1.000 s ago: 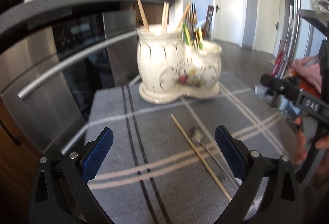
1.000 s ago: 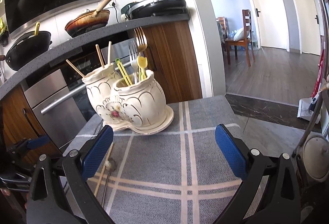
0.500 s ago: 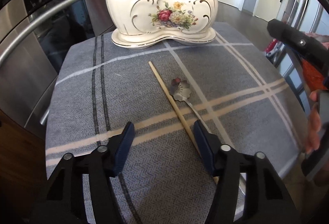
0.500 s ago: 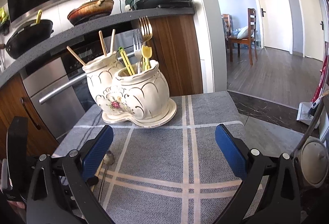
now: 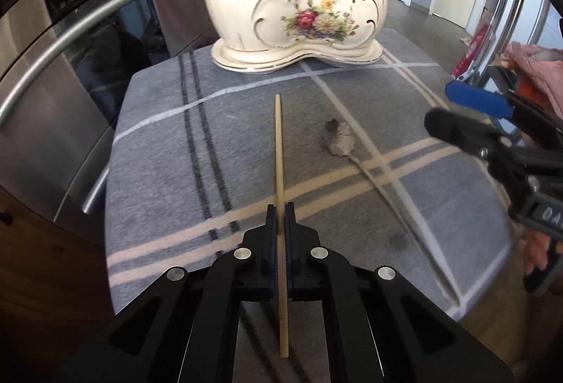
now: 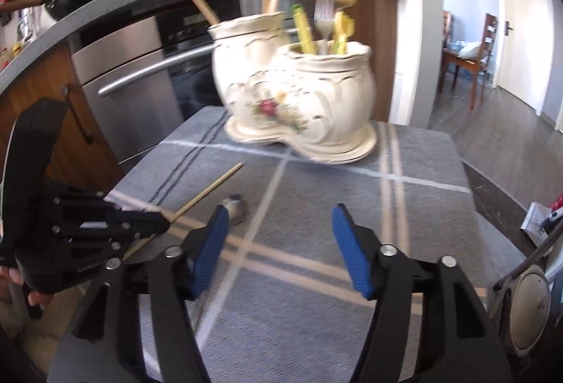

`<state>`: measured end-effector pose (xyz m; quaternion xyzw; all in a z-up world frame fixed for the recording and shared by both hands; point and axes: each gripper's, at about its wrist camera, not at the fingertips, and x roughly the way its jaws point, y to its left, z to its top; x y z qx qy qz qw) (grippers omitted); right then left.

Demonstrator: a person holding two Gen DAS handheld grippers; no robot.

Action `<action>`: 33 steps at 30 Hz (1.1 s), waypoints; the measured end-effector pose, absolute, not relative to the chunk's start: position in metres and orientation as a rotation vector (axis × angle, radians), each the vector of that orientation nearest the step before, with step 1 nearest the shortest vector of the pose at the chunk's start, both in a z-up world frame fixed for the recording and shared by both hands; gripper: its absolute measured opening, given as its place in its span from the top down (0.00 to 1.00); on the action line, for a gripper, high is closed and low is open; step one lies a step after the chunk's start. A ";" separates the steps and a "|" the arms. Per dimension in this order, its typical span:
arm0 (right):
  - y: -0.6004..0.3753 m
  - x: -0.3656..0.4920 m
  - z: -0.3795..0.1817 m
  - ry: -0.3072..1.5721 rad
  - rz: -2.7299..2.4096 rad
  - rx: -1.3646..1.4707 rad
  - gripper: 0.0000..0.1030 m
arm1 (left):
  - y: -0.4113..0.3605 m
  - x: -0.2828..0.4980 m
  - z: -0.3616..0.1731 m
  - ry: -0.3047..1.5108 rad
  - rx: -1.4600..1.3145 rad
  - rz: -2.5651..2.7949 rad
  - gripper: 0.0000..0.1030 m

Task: Organize utensils
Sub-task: 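Close the left gripper on the last chopstick while the right gripper grasps the flower-handled spoon, then lift the chopstick into the taller pot while the right gripper lowers the spoon into the shorter pot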

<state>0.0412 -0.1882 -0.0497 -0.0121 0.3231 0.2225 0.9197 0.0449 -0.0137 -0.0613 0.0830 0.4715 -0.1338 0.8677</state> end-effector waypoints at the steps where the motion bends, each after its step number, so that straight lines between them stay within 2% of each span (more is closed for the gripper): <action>1: -0.180 0.038 -0.052 0.684 0.476 -0.051 0.49 | -0.011 0.044 -0.061 0.990 0.177 -0.282 0.95; 3: -0.164 0.034 -0.060 0.728 0.498 -0.101 0.63 | -0.005 0.042 -0.061 0.997 0.180 -0.286 0.95; 4: -0.158 0.033 -0.064 0.755 0.508 -0.116 0.67 | -0.003 0.042 -0.061 0.998 0.178 -0.290 0.95; 8: -0.143 0.035 -0.079 0.838 0.518 -0.125 0.72 | -0.001 0.039 -0.060 1.007 0.166 -0.320 0.95; 13: -0.131 0.045 -0.079 0.850 0.460 -0.168 0.81 | -0.006 0.042 -0.061 1.008 0.186 -0.327 0.92; 16: -0.122 0.047 -0.079 0.831 0.449 -0.200 0.94 | -0.007 0.046 -0.063 0.998 0.181 -0.315 0.92; 24: -0.135 0.045 -0.077 0.783 0.470 -0.104 0.97 | -0.002 0.048 -0.064 0.939 0.184 -0.288 0.95; 33: -0.180 0.022 -0.025 0.481 0.509 0.075 0.97 | 0.023 0.024 -0.024 0.746 0.095 -0.357 0.95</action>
